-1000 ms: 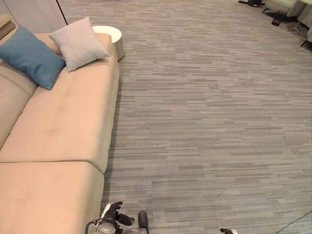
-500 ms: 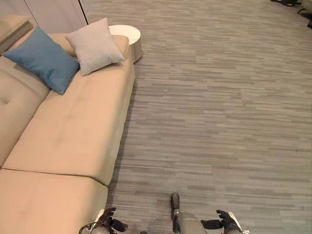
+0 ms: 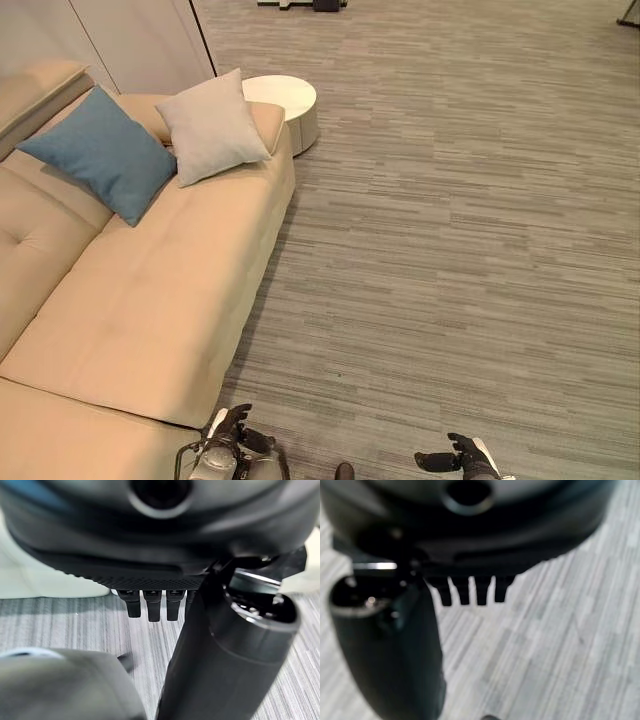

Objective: Pick up all the scattered cushions and arrange them neatly on the sofa.

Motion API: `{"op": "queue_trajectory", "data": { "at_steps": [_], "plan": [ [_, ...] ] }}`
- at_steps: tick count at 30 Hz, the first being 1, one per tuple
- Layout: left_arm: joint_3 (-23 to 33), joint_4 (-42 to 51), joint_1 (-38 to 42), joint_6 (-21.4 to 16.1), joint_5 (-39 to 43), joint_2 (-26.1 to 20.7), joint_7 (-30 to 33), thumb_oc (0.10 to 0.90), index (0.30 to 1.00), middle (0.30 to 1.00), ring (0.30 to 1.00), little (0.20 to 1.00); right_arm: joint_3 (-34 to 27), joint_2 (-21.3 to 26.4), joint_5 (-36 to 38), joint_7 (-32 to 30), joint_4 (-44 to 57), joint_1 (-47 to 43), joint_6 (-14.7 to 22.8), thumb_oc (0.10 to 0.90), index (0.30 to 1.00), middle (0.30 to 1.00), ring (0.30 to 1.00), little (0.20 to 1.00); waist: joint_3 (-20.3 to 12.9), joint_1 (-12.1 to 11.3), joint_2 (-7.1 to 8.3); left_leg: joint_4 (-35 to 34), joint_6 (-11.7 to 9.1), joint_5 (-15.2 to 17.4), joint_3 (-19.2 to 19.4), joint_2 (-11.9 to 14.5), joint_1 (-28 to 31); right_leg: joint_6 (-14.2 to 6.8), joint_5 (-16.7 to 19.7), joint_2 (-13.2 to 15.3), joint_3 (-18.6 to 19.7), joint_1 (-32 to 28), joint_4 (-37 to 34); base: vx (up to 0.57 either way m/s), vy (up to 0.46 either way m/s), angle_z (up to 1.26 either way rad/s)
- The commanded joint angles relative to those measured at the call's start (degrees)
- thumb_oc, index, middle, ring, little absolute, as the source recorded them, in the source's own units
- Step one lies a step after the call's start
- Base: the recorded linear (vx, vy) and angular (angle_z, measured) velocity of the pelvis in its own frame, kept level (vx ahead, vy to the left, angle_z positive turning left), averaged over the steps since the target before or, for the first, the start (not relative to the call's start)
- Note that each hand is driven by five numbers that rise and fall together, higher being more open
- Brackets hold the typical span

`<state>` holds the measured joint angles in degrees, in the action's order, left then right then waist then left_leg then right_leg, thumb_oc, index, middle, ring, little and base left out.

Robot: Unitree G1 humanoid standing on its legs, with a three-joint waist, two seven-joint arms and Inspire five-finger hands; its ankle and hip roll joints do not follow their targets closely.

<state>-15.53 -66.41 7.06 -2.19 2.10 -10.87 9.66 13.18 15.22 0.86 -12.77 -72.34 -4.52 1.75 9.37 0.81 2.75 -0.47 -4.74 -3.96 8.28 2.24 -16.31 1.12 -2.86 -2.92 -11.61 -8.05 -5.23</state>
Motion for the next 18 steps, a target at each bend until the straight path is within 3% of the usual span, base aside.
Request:
{"op": "queue_trajectory", "data": {
  "at_steps": [1, 5, 6, 7, 10, 11, 12, 13, 18],
  "plan": [
    [-2.3, -0.4, -0.1, -0.6, -1.7, -0.8, 1.1, 0.800, 0.900, 0.900, 0.900, 0.900, -0.7, 4.0, 0.5, -2.0, 1.2, 2.7, 0.4, 0.800, 0.900, 0.900, 0.900, 0.900, 1.0, -1.9, -1.07, 1.8, 2.1, -2.4, 0.3, -1.3, 2.3, -4.1, -4.7, 1.1, 6.0, -0.2, 6.4, 0.36, 0.019, -0.19],
    [-1.2, -1.1, -1.4, -0.3, -1.2, -0.7, 1.0, 0.800, 0.900, 0.900, 0.900, 0.900, -0.5, 3.1, -0.5, -1.5, 1.0, 3.6, 0.1, 0.800, 0.900, 0.900, 0.900, 0.900, -1.4, -2.7, -0.95, 2.8, 3.3, -3.1, -0.4, -1.8, 3.0, -4.6, -6.7, 1.0, 8.2, -3.0, 7.5, 0.47, 0.095, -0.51],
    [-1.0, -1.3, -1.8, -0.1, -1.2, -0.6, 0.8, 0.800, 0.900, 0.900, 0.900, 0.900, -0.5, 2.8, -1.1, -1.1, 0.9, 3.8, -0.1, 0.800, 0.900, 0.900, 0.900, 0.900, -2.5, -3.1, -0.56, 3.1, 4.3, -1.7, -0.1, -2.5, 4.3, -6.1, -6.3, 2.0, 8.4, -2.0, 12.6, 0.25, 0.087, -0.49],
    [-1.0, -1.3, -1.8, -0.1, -1.2, -0.6, 0.8, 0.800, 0.900, 0.900, 0.900, 0.900, -0.5, 2.7, -1.1, -1.1, 0.9, 3.8, -0.1, 0.800, 0.900, 0.900, 0.900, 0.900, -2.5, -3.1, -0.50, 3.1, 4.3, -1.7, 0.0, -2.5, 4.4, -6.2, -6.4, 2.1, 8.5, -2.0, 12.8, 0.35, 0.131, -0.46],
    [-1.4, -0.7, -1.3, 0.1, -1.7, -1.1, 0.8, 0.800, 0.900, 0.900, 0.900, 0.900, -0.2, 2.8, -2.1, -0.8, 1.6, 3.3, -0.3, 0.800, 0.900, 0.900, 0.900, 0.900, -1.8, -2.6, -0.35, 2.8, 6.6, 0.8, 0.9, -3.4, 7.8, -10.5, 0.9, 4.8, 7.8, 4.9, 28.9, 0.25, 0.114, -0.27],
    [-1.8, -0.3, -0.6, 0.0, -1.8, -1.6, 1.1, 0.800, 0.900, 0.900, 0.900, 0.900, -0.4, 2.7, -2.3, -1.0, 2.1, 2.9, -0.1, 0.800, 0.900, 0.900, 0.900, 0.900, -1.4, -2.0, -1.57, 1.5, 7.2, 2.1, 1.1, -2.8, 11.0, -11.6, 3.9, 6.2, 4.8, 10.1, 35.4, 0.19, 0.078, -0.05],
    [-1.8, -0.3, -0.6, 0.0, -1.8, -1.6, 1.1, 0.800, 0.900, 0.900, 0.900, 0.900, -0.4, 2.7, -2.3, -1.0, 2.1, 2.9, -0.1, 0.800, 0.900, 0.900, 0.900, 0.900, -1.3, -1.9, -1.46, 1.4, 7.2, 2.1, 1.1, -3.0, 11.1, -11.7, 3.7, 6.4, 4.7, 10.1, 35.6, 0.30, 0.095, 0.13],
    [-2.1, 0.5, 0.1, -0.1, -1.5, -1.6, 1.4, 0.800, 0.900, 0.900, 0.900, 0.900, -0.3, 2.5, -2.3, -1.2, 2.1, 2.4, -0.1, 0.800, 0.900, 0.900, 0.900, 0.900, -0.7, -1.3, -2.69, 0.0, 7.4, 2.9, 0.1, -3.0, 14.1, -10.1, 2.6, 6.7, 2.0, 14.6, 34.8, 0.18, 0.039, 0.22],
    [-2.1, 0.5, 0.2, -0.1, -1.5, -1.6, 1.4, 0.800, 0.900, 0.900, 0.900, 0.900, -0.3, 2.5, -2.3, -1.2, 2.1, 2.3, -0.1, 0.800, 0.900, 0.900, 0.900, 0.900, -0.5, -1.0, -2.56, -0.1, 7.4, 2.9, -0.1, -3.2, 14.5, -10.2, 2.2, 6.9, 1.8, 14.3, 35.1, 0.09, -0.003, 0.40]
  ]
}}
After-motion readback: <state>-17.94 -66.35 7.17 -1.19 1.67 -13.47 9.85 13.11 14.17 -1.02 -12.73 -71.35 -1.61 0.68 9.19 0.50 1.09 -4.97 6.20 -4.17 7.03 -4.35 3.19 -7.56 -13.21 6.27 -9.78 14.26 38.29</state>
